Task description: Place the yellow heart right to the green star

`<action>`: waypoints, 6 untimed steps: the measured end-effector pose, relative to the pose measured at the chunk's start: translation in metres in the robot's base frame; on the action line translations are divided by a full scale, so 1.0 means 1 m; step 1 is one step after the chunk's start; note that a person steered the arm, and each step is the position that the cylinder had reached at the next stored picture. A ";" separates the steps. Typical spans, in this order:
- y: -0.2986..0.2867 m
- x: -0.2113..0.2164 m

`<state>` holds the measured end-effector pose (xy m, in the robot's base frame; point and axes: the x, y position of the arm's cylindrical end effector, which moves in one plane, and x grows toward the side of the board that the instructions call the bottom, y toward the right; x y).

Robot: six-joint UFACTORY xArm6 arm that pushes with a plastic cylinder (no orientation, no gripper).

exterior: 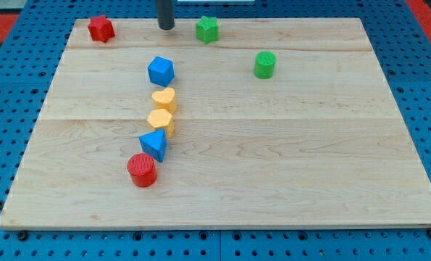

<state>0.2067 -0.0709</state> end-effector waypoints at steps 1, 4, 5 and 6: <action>0.039 -0.003; -0.053 0.020; -0.103 0.045; -0.093 0.156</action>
<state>0.3624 -0.1638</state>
